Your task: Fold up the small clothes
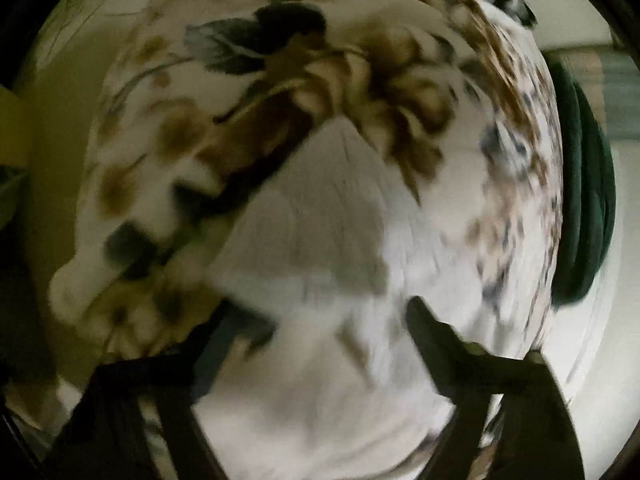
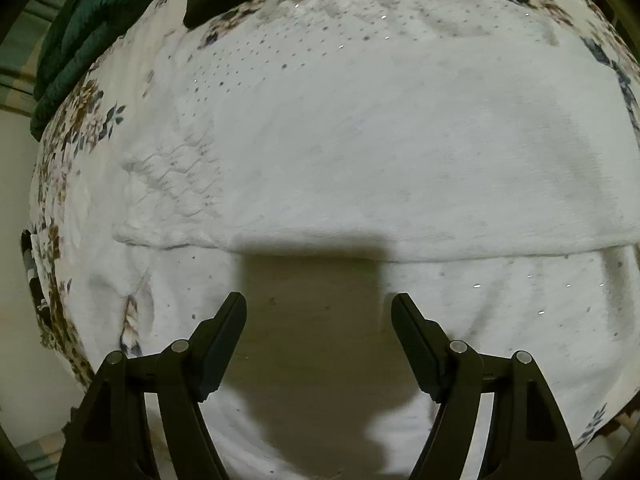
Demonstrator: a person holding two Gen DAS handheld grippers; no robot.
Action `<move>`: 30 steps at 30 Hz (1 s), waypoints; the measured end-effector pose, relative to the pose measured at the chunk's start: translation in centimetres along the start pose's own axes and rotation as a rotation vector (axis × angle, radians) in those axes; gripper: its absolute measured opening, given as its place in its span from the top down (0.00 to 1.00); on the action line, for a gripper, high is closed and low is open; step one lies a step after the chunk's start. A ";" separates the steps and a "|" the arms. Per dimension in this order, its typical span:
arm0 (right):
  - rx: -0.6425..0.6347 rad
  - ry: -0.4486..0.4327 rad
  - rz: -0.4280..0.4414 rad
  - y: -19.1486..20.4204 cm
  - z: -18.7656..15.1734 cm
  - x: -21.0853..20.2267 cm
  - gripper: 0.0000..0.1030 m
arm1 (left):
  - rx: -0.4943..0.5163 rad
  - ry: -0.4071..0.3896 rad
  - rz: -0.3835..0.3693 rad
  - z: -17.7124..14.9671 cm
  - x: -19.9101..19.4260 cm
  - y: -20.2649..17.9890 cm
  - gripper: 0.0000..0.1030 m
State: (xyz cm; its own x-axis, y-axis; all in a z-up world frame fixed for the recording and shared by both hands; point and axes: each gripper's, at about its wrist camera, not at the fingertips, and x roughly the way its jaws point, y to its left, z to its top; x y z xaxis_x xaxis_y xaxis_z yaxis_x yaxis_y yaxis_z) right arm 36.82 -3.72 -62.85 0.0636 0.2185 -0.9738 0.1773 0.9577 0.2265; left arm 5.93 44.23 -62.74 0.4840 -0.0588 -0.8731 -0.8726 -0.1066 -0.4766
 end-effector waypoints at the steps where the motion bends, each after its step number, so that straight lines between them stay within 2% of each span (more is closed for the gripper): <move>1: 0.000 0.000 -0.004 0.1 0.1 0.0 0.25 | -0.004 -0.030 0.005 0.4 0.1 -0.3 0.53; 2: -0.003 -0.003 -0.012 0.3 0.1 0.0 0.25 | 0.008 -0.051 0.026 0.8 0.0 -0.7 0.79; 3: -0.009 -0.010 -0.027 0.5 0.1 -0.1 0.25 | 0.024 -0.068 0.038 1.1 -0.3 -1.0 0.90; 5: -0.028 -0.029 -0.071 1.5 0.5 -0.5 0.25 | 0.072 -0.129 0.051 1.4 -1.7 -2.3 0.91; 8: -0.083 -0.079 -0.192 2.1 0.9 -1.7 0.25 | 0.217 -0.230 0.103 1.2 -4.4 -5.3 0.92; 10: -0.100 -0.131 -0.259 1.7 1.2 -2.8 0.14 | 0.297 -0.282 0.120 1.3 -5.9 -7.0 0.92; 14: -0.089 -0.157 -0.291 -0.4 2.1 -4.3 0.11 | 0.502 -0.385 0.120 -0.4 -8.6 -13.0 0.92; 17: -0.045 -0.150 -0.271 -2.9 3.1 -5.0 0.11 | 0.684 -0.437 0.100 -4.0 -9.8 -18.5 0.92; 20: 0.003 -0.134 -0.255 -6.3 3.9 -5.9 0.11 | 0.896 -0.437 0.059 -10.5 -9.3 -24.0 0.92; 23: 0.035 -0.127 -0.239 -9.3 4.7 -6.7 0.11 | 1.066 -0.364 0.005 -18.3 -7.0 -28.1 0.92; 26: 0.060 -0.126 -0.224 -12.4 5.9 -7.5 0.11 | 1.235 -0.231 -0.058 -28.9 -3.1 -31.0 0.92; 30: 0.116 -0.114 -0.212 -17.3 7.0 -8.7 0.11 | 1.434 -0.075 -0.134 -42.6 0.9 -32.0 0.92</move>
State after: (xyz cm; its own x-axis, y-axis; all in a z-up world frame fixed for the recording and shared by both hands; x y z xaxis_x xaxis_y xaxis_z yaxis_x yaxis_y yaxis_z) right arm 40.10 -23.47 -58.11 0.1221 -0.0140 -0.9924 0.3098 0.9505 0.0247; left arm 37.10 5.26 -43.90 0.6009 -0.0720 -0.7961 -0.1560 0.9662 -0.2052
